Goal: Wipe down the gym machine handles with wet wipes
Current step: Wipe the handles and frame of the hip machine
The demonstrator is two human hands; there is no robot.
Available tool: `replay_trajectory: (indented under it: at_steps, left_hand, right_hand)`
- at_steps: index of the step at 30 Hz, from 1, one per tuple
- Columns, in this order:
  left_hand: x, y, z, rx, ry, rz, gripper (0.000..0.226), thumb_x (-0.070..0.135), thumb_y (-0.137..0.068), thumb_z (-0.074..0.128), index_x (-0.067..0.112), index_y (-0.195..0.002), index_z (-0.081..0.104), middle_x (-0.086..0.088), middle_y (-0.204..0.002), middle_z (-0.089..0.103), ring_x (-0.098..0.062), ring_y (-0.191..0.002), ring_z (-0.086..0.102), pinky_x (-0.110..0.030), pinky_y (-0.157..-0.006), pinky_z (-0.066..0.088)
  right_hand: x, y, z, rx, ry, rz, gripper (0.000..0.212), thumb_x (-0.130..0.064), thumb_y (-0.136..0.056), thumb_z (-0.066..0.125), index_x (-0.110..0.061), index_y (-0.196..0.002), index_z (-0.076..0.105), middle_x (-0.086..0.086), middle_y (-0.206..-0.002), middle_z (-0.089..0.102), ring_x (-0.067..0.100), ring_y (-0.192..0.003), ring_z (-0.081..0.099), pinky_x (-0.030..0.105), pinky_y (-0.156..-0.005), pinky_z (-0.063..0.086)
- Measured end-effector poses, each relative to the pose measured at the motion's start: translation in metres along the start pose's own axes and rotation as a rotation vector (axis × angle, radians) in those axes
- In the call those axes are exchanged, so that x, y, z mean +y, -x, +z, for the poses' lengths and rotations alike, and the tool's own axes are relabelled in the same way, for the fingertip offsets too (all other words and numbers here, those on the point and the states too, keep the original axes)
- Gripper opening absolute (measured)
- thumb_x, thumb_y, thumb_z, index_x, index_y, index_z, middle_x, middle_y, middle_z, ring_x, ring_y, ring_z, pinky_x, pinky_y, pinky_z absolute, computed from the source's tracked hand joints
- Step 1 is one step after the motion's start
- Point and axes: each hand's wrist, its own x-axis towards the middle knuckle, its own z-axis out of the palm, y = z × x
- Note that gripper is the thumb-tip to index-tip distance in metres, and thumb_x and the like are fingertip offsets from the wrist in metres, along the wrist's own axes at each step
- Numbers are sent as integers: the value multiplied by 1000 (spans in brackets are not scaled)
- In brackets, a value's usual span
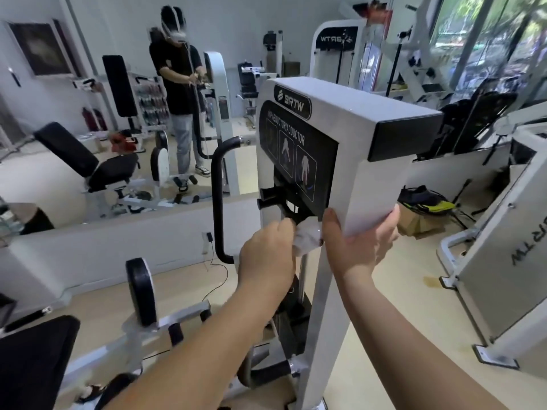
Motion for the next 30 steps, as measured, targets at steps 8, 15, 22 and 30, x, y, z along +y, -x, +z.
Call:
replay_trajectory:
  at_steps: [8,15,22,30]
  left_hand:
    - [-11,-23,-8,-245,78,-18,10,20,-81,59,19,-88,52,-1,-79,60,-27,-74,60,-30,-58,42]
    - [-12,-48,-39,-850,530,-251,35,26,-75,83,11,-59,56,-9,-60,58,-20,-57,59,-27,-63,49]
    - [4,13,7,120,-112,-29,47,7,-64,80,19,-101,56,-2,-87,56,-26,-75,59,-34,-57,43]
    - [-13,45,-22,35,-29,231,99,70,-90,43,15,-165,8,-5,-172,4,-23,-159,-3,-51,-128,1]
  right_hand:
    - [-2,0,8,50,20,-26,119,-61,-67,71,-22,-160,7,6,-144,35,33,-134,34,58,-115,31]
    - [-1,0,6,24,10,-37,122,-66,-65,65,-19,-161,5,10,-150,31,33,-139,31,55,-118,26]
    - [1,-1,7,32,3,-53,120,-60,-69,68,-18,-161,5,13,-154,29,36,-142,28,59,-119,22]
    - [6,-6,7,23,22,-60,120,-62,-68,69,-17,-160,5,12,-150,31,36,-140,29,57,-118,23]
